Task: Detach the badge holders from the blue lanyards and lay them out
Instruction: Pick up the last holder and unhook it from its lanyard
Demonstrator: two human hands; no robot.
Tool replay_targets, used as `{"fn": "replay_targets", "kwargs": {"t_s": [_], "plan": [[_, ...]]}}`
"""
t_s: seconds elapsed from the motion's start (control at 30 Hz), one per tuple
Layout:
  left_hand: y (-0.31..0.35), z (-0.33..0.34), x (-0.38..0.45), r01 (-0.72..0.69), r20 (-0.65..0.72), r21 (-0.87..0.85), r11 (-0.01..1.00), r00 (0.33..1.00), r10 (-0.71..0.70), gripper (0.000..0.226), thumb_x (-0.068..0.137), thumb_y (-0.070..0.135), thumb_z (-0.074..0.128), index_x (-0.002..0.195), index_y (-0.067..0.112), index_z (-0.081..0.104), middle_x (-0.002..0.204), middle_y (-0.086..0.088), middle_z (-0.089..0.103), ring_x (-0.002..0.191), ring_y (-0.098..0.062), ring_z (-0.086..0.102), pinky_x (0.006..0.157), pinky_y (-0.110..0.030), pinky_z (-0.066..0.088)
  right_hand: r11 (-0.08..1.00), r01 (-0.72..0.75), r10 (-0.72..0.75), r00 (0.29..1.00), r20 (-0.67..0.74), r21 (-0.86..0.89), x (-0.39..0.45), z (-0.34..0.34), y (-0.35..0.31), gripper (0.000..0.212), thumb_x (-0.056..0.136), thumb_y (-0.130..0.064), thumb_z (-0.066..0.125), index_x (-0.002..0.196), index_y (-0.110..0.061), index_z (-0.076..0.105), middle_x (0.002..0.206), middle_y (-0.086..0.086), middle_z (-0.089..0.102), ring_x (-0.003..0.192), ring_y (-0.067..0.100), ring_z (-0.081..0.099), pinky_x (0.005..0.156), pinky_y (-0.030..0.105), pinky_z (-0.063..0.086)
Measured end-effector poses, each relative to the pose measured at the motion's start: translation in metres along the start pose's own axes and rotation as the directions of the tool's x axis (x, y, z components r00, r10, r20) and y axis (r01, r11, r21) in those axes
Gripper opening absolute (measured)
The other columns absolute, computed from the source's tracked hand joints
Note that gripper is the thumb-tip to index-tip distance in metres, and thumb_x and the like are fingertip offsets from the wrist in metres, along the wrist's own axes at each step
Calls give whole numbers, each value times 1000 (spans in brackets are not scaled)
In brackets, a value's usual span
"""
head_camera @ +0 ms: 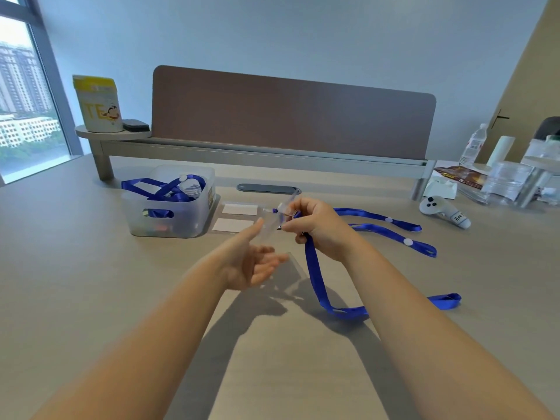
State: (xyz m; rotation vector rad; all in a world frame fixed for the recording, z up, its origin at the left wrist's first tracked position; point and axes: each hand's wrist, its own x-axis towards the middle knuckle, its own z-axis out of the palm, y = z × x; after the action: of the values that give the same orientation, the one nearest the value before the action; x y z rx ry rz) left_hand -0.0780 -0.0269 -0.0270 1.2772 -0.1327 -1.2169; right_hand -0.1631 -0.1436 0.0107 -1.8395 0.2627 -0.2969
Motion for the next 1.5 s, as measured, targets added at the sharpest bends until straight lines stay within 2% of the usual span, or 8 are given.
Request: {"fn": "replay_targets", "kwargs": {"t_s": [0.33, 0.5, 0.67, 0.77, 0.9, 1.03, 1.37, 1.5], "plan": [[31, 19, -5, -521, -378, -144, 841, 815, 440, 8, 90, 2, 47, 83, -1, 49, 71, -11, 55, 60, -17, 61, 39, -19, 53, 894, -175, 67, 962, -264, -413, -1, -6, 18, 42, 85, -14, 61, 123, -9, 45, 111, 3, 49, 104, 20, 49, 86, 30, 41], [44, 37, -17, -578, -290, -117, 808, 798, 529, 20, 91, 1, 44, 71, 3, 45, 70, -11, 53, 65, -18, 58, 42, -16, 53, 926, -281, 333, 922, -197, 251, -5, 8, 16, 42, 97, -29, 36, 71, -5, 58, 71, 8, 61, 68, 21, 59, 69, 28, 50], [42, 46, -24, -558, -213, -136, 819, 824, 526, 21, 92, 3, 43, 71, 3, 46, 72, -12, 56, 66, -17, 59, 46, -15, 54, 578, -262, 326, 942, 76, 772, 4, 25, 28, 73, 90, -61, 10, 101, -8, 58, 90, 9, 60, 83, 22, 56, 82, 37, 41], [40, 38, -24, -553, -237, -173, 815, 827, 510, 22, 92, 4, 43, 71, 4, 47, 75, -11, 57, 68, -17, 60, 54, -17, 56, 434, -111, 291, 956, -22, 894, 7, 27, 24, 61, 91, -60, 17, 141, -28, 31, 108, 6, 57, 96, 24, 55, 90, 40, 38], [36, 20, -22, -566, -362, -218, 795, 804, 473, 11, 92, 5, 46, 82, 2, 51, 77, -11, 59, 71, -17, 62, 77, -28, 56, 270, 175, 421, 863, -279, 947, 10, 20, 21, 40, 93, -39, 45, 117, -9, 49, 111, 10, 55, 101, 24, 59, 97, 34, 41], [27, 1, -12, -558, -458, -202, 805, 780, 426, 10, 91, 5, 47, 82, 2, 50, 75, -11, 60, 69, -16, 63, 58, -24, 58, 298, 297, 497, 764, -413, 907, 13, -1, 28, 18, 92, -20, 47, 76, -11, 48, 76, 7, 58, 62, 16, 54, 65, 25, 44], [-7, -42, 37, -421, -624, -182, 889, 748, 226, 8, 89, 5, 50, 94, 0, 54, 79, -13, 57, 61, -17, 57, 34, -18, 51, 753, -5, 559, 532, -636, 658, 4, -89, 68, 14, 90, -5, 42, 94, -16, 49, 46, -2, 60, 37, 4, 50, 45, 19, 36], [-12, -41, 45, -392, -718, -69, 918, 658, 227, 25, 86, 9, 57, 108, -2, 56, 66, -7, 52, 56, -11, 48, 48, -17, 42, 856, 42, 431, 493, -756, 515, 7, -119, 81, 15, 92, -8, 44, 103, -12, 53, 97, 12, 67, 36, 1, 42, 34, 13, 30]]}}
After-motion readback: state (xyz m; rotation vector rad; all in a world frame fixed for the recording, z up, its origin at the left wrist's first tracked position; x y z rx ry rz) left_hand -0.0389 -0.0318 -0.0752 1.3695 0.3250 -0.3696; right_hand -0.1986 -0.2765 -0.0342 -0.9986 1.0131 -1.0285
